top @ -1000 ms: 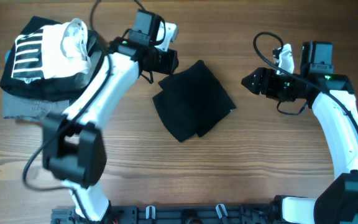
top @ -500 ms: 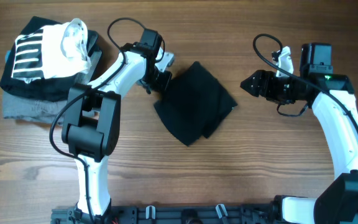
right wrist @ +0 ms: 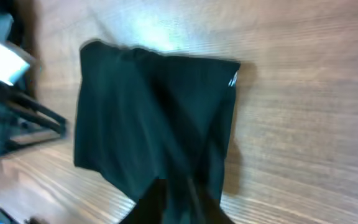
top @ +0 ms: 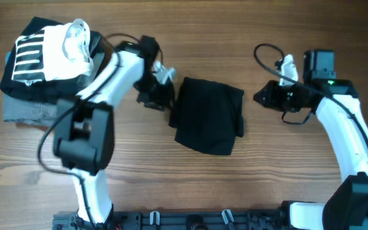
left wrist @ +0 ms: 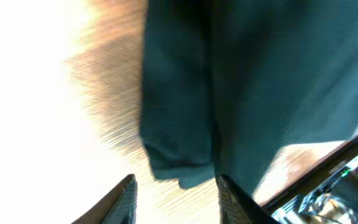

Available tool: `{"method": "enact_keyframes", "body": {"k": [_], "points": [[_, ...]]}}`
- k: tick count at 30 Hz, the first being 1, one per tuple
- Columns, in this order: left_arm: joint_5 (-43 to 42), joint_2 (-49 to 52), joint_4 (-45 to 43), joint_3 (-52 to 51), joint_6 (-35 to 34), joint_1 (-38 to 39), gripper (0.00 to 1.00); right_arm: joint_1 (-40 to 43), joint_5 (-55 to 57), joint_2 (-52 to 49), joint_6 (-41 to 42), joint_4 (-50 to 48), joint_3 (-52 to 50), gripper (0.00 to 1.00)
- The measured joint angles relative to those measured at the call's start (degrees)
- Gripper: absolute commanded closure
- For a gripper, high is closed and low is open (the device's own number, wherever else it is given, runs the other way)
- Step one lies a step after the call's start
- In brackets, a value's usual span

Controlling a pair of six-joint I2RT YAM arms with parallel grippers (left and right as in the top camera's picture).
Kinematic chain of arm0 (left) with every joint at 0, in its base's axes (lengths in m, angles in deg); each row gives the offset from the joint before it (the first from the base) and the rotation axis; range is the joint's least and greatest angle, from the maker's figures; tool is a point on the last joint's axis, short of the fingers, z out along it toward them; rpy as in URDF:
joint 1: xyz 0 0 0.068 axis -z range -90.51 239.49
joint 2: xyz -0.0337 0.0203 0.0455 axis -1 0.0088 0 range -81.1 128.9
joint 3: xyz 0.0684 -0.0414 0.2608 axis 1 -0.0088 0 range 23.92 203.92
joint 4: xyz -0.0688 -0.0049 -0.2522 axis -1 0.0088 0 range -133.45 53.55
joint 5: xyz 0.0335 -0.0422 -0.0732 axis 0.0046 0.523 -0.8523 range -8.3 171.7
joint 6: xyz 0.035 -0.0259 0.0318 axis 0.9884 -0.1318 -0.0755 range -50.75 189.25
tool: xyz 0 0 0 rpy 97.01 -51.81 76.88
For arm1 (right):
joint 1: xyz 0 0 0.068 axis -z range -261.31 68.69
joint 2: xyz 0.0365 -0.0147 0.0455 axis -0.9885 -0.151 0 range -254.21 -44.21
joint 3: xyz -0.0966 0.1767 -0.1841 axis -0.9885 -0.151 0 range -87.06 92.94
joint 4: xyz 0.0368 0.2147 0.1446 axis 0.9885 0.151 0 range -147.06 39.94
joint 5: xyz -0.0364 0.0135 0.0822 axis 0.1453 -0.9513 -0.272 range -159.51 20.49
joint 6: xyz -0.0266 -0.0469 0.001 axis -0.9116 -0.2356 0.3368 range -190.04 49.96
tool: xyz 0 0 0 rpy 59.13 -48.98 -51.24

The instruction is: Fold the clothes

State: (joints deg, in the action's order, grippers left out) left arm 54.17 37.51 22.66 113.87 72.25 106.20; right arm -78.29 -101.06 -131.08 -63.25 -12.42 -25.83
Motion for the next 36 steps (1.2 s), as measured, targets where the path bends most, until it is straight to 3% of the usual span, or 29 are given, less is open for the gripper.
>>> {"method": "enact_keyframes", "body": {"k": [2,8,13,21,24,26,29,30,36], "points": [[-0.4,-3.0,-2.5,0.1,-1.8,-2.3,0.0,-2.3,0.1,-1.0,-0.3,-5.0,-3.7,0.94],[-1.7,-4.1,-5.9,-0.1,-3.7,-4.3,0.0,-9.5,0.1,-7.7,-0.7,-16.6,-12.4,0.94],[-3.0,-3.3,-12.4,-4.3,-4.2,-1.5,0.01,-10.2,-0.2,-14.2,0.7,-19.4,-13.2,0.96],[-9.9,1.2,-22.3,-10.1,-8.3,0.1,0.07,-10.1,-0.6,-14.4,1.9,-19.6,-13.2,0.96],[-12.0,2.1,-25.8,-10.1,-10.4,2.5,0.14,-10.1,-0.6,-14.4,2.0,-19.6,-13.2,0.96],[-13.0,2.6,-27.2,-10.1,-11.2,5.1,0.27,-10.1,-0.6,-14.4,2.1,-19.6,-13.2,0.96],[-13.2,3.3,-28.7,-10.1,-12.9,8.2,0.86,-10.1,-0.6,-14.4,2.1,-19.6,-13.2,0.96],[-12.5,3.8,-29.1,-10.2,-13.2,9.0,0.96,-10.1,-0.6,-14.4,2.2,-19.6,-13.2,0.96],[-12.9,4.7,-26.4,-10.1,-13.6,8.5,0.96,-9.7,-0.5,-13.1,2.2,-14.0,-12.9,0.96]]}}
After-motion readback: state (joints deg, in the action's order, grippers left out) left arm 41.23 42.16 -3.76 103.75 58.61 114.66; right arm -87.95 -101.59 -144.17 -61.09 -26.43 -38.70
